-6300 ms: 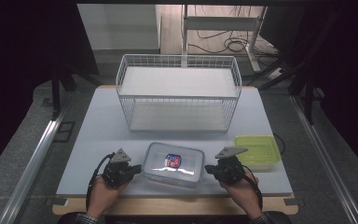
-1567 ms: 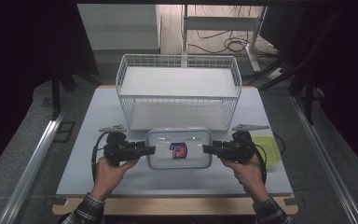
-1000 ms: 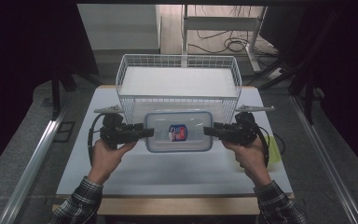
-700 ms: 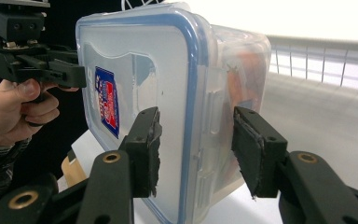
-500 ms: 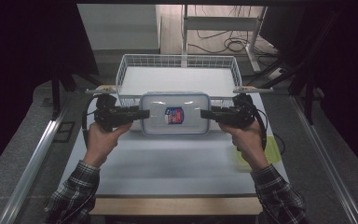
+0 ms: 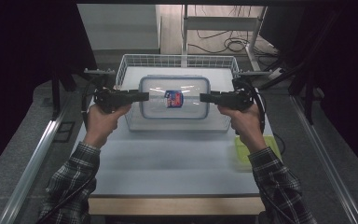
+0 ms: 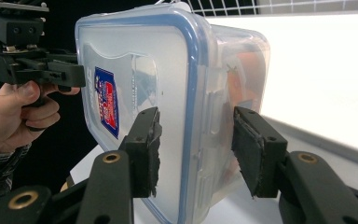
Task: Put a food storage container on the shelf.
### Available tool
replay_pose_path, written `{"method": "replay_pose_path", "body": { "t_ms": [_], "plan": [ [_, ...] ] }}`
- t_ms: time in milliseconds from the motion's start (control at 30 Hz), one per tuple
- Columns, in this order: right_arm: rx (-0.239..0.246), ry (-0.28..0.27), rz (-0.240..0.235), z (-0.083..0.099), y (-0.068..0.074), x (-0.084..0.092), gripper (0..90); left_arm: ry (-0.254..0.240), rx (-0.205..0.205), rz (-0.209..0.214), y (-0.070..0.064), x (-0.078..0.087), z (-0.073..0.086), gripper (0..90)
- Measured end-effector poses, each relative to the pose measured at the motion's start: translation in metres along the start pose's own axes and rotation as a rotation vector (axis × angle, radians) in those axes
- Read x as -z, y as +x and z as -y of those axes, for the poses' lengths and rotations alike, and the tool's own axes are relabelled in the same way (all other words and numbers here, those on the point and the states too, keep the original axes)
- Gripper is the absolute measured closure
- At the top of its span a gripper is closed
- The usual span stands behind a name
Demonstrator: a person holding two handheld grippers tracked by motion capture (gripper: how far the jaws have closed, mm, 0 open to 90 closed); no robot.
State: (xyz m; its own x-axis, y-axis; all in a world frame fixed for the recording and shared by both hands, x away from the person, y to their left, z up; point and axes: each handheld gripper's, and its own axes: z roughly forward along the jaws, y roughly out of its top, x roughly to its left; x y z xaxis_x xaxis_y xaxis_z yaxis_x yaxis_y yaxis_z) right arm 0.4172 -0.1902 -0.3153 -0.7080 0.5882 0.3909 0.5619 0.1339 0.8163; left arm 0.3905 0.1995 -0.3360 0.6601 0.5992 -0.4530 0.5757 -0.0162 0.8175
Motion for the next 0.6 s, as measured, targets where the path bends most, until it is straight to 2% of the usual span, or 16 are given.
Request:
{"method": "replay_pose_path", "body": {
  "t_ms": [200,600],
  "plan": [
    [-0.001,-0.007,0.006,-0.015,-0.005,0.000,52.7,-0.009,-0.004,0.002,0.005,-0.004,-0.019,50.5],
    [-0.003,-0.021,0.026,-0.042,-0.014,-0.004,52.1,-0.019,0.004,0.008,0.017,-0.012,-0.042,50.5]
  ]
}}
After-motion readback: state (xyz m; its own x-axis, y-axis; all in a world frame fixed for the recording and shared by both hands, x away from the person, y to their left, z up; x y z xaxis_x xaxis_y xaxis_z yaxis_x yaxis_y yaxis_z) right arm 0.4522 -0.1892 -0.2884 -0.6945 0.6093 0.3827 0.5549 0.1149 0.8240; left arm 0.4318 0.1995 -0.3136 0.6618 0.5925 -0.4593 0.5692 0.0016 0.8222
